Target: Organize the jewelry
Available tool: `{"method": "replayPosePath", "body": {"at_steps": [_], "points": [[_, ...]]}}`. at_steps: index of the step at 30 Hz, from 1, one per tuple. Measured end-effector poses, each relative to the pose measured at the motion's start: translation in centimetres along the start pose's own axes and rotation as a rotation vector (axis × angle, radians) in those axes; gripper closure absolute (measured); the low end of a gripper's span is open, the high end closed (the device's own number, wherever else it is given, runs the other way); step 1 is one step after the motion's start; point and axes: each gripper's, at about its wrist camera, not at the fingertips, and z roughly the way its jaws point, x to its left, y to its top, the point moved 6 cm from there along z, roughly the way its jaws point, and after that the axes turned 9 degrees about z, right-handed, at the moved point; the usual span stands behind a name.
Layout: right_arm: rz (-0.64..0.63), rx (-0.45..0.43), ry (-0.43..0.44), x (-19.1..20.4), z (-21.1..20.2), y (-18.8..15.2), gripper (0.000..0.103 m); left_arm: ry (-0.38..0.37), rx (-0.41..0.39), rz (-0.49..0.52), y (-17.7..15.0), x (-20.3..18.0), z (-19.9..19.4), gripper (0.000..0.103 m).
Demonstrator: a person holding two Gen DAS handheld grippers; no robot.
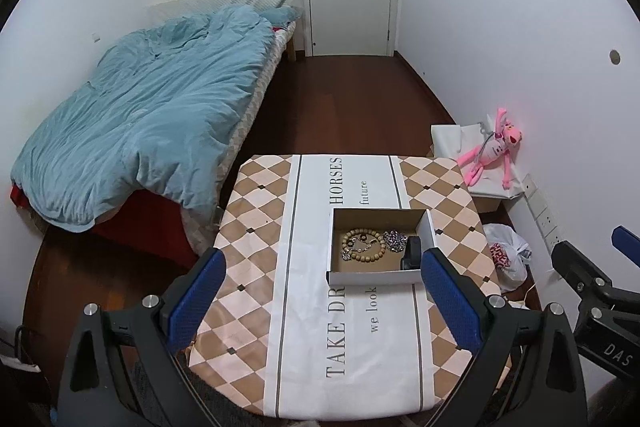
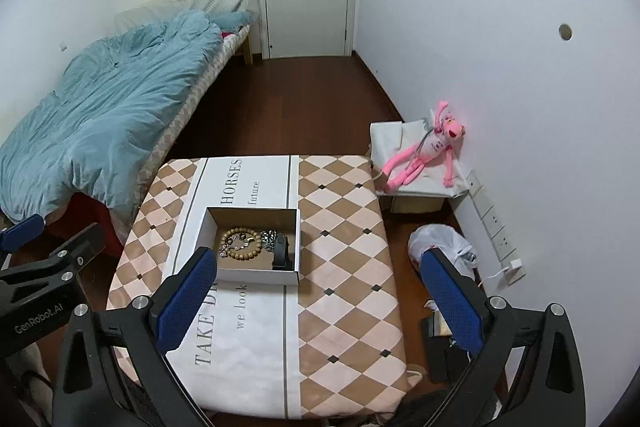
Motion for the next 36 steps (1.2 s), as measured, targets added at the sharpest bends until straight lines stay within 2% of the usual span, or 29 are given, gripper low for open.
{"method": "replayPosePath", "body": {"at_steps": [6,15,27,36], "points": [[-0.009,-0.007,0.004,0.0,-1.7,-0.7,0.0,-0.001,-0.013,0.003,-0.7,-0.1,-1.6,0.003],[-0.011,0.02,-0.001,-0.1,-1.2,-1.0,0.0,-0.012,0.004,0.007,-1.1,-0.6,-1.7,0.003],[-0.003,0.029,-0.041,0.2,2.0,1.7,0.0,-0.03,0.092,-0.009,0.5,-0.6,1.8,0.003],[-0.024,0.092,-0.06,0.8,5.5,2.7,0.0,-0.027,0.167,-0.001,1.0,-0.4,4.8,0.003]]}}
